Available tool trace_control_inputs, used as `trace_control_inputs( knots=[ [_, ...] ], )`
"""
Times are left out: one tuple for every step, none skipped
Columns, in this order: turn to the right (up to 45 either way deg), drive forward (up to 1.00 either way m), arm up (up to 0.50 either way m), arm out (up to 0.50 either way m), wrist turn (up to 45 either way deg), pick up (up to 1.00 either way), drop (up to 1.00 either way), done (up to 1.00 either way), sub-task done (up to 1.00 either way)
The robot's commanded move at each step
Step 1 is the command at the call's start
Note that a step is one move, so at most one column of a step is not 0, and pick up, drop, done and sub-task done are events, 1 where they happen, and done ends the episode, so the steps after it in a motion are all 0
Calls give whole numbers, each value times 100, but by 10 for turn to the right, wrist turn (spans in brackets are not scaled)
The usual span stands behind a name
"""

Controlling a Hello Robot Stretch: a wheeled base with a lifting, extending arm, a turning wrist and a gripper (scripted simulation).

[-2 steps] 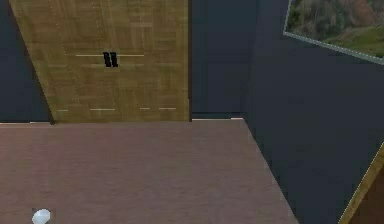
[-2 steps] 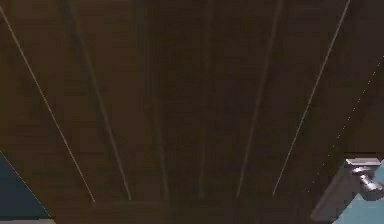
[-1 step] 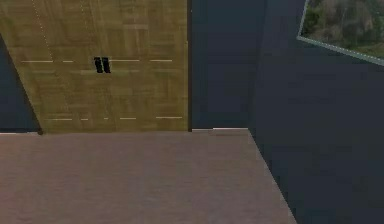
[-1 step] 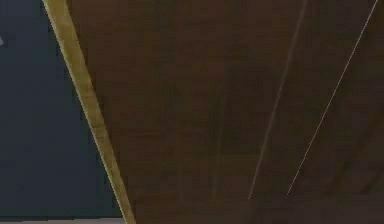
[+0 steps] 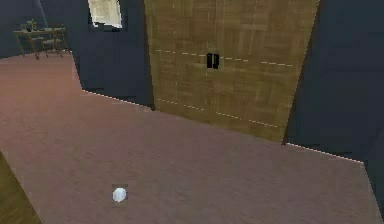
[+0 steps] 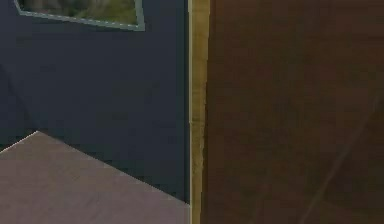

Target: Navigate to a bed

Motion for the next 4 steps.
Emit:
trace_control_inputs(
  knots=[
    [0,60,0,0,0,0,0,0,0],
    [-60,0,0,0,0,0,0,0,0],
    [0,85,0,0,0,0,0,0,0],
    [-450,0,0,0,0,0,0,0,0]
  ],
)
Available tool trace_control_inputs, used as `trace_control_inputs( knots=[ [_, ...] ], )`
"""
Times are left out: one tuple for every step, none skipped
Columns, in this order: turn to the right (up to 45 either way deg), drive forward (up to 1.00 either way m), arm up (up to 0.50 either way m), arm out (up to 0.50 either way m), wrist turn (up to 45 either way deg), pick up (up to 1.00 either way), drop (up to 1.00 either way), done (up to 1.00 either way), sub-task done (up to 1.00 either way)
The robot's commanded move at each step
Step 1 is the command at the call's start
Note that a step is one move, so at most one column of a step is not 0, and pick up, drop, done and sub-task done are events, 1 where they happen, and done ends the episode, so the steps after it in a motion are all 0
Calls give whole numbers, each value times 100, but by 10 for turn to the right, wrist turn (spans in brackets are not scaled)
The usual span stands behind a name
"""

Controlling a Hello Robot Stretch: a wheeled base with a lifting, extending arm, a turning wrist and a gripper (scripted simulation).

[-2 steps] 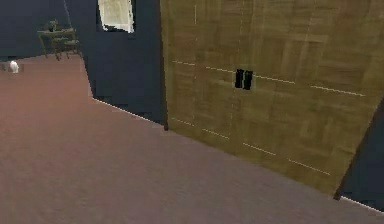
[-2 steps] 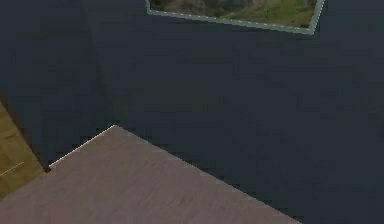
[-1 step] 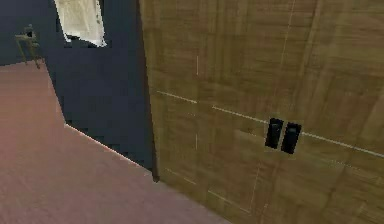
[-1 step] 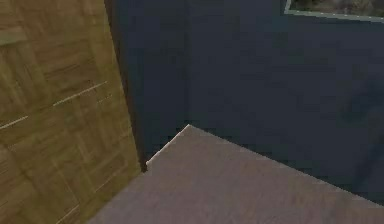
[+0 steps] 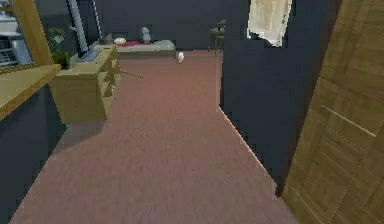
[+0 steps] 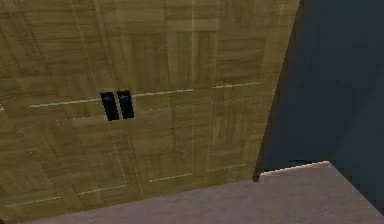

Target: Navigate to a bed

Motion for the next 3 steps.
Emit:
trace_control_inputs(
  knots=[
    [-60,0,0,0,0,0,0,0,0],
    [0,100,0,0,0,0,0,0,0],
    [0,100,0,0,0,0,0,0,0]
  ],
)
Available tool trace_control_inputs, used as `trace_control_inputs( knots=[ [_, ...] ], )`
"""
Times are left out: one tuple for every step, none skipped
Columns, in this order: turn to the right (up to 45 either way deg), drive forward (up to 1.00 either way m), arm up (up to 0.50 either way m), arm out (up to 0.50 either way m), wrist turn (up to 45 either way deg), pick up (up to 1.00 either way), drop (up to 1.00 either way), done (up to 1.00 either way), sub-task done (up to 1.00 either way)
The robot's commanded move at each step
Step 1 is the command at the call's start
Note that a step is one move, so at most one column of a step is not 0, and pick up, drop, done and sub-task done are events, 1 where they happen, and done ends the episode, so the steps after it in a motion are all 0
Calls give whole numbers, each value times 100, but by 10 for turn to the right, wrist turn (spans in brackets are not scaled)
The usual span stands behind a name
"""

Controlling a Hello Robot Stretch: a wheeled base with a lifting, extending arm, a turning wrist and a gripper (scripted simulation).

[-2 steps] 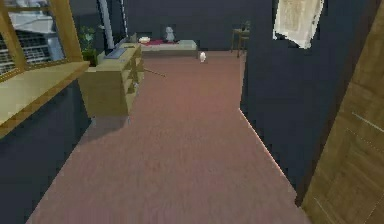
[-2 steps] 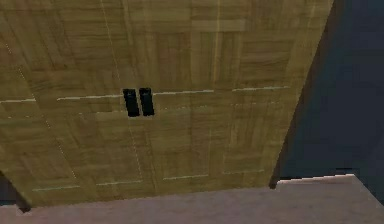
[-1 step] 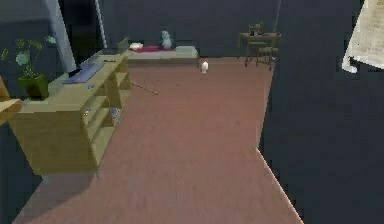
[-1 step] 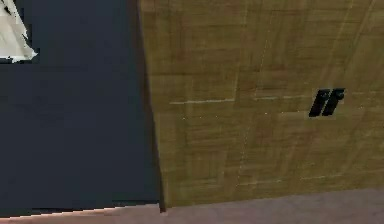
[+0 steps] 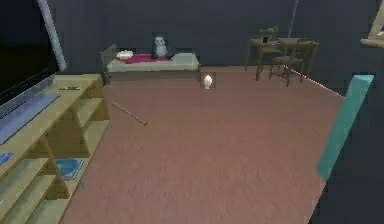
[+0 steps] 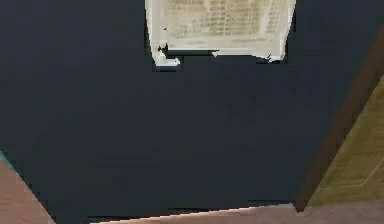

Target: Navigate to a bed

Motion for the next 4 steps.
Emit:
trace_control_inputs(
  knots=[
    [0,100,0,0,0,0,0,0,0],
    [0,100,0,0,0,0,0,0,0],
    [-210,0,0,0,0,0,0,0,0],
    [0,10,0,0,0,0,0,0,0]
  ],
)
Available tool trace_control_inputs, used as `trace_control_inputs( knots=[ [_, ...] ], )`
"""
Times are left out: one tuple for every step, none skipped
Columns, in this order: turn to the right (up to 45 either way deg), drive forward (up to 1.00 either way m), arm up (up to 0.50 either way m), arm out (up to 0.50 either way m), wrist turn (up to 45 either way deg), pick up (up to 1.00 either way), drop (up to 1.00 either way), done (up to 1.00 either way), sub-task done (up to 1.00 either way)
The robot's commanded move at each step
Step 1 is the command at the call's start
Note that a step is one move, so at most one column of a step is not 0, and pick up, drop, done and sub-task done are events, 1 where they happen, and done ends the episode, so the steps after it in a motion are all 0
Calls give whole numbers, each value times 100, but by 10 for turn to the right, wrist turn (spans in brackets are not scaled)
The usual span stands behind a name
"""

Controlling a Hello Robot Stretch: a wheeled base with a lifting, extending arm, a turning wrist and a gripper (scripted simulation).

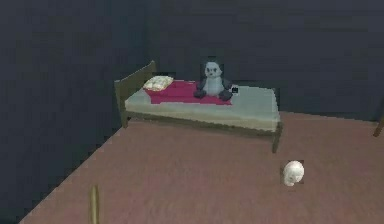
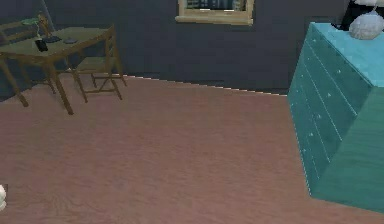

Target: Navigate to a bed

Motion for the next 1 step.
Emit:
trace_control_inputs(
  knots=[
    [120,0,0,0,0,0,0,0,0]
  ],
)
